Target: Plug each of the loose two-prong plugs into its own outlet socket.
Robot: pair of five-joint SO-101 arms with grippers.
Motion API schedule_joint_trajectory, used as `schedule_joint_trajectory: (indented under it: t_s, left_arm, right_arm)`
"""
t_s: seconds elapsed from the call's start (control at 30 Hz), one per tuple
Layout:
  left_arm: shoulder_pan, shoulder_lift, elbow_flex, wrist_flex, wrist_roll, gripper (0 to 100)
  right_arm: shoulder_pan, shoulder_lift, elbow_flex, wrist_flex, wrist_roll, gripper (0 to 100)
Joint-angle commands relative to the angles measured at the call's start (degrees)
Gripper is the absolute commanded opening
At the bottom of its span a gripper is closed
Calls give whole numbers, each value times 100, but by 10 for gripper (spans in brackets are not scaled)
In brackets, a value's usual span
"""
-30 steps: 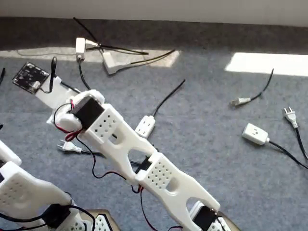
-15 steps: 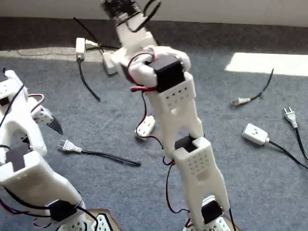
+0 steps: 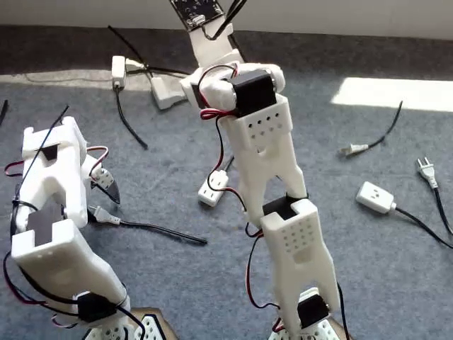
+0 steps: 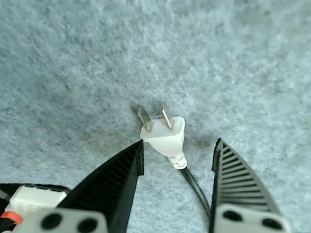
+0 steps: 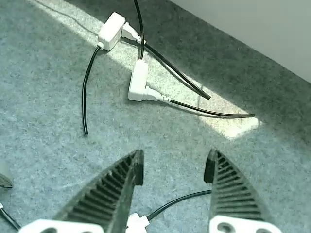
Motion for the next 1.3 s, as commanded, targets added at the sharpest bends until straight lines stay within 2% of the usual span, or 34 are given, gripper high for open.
schedule_joint_trajectory:
  t_s: [0.0, 0.17, 0.47, 0.6, 0.7, 0.93, 1.0, 1.13, 1.27]
  left_arm:
    - [110, -57, 154, -352, 114, 234]
    - [66, -57, 470, -818, 105, 234]
    - [-215, -57, 655, -844, 88, 233]
    - [-242, -57, 655, -844, 9, 141]
    - [-242, -57, 699, -826, -607, 71]
    - [-242, -57, 585, -941, -888, 53]
    - [-242, -57, 444, -1090, -1433, 53]
    - [-224, -57, 31, -1204, -3121, 53]
    - [-215, -57, -646, -1204, -4026, 53]
  right_arm:
    - [66, -338, -4, 224, -44, 207]
    - [66, -330, 4, 224, -44, 207]
    - [66, -330, 4, 224, -44, 207]
    - [66, -330, 4, 224, -44, 207]
    - [66, -338, 4, 224, -44, 207]
    - [66, -338, 4, 224, -44, 207]
    - [75, -338, 4, 224, -44, 207]
    - [92, -356, 4, 224, -44, 207]
    - [92, -356, 4, 224, -44, 207]
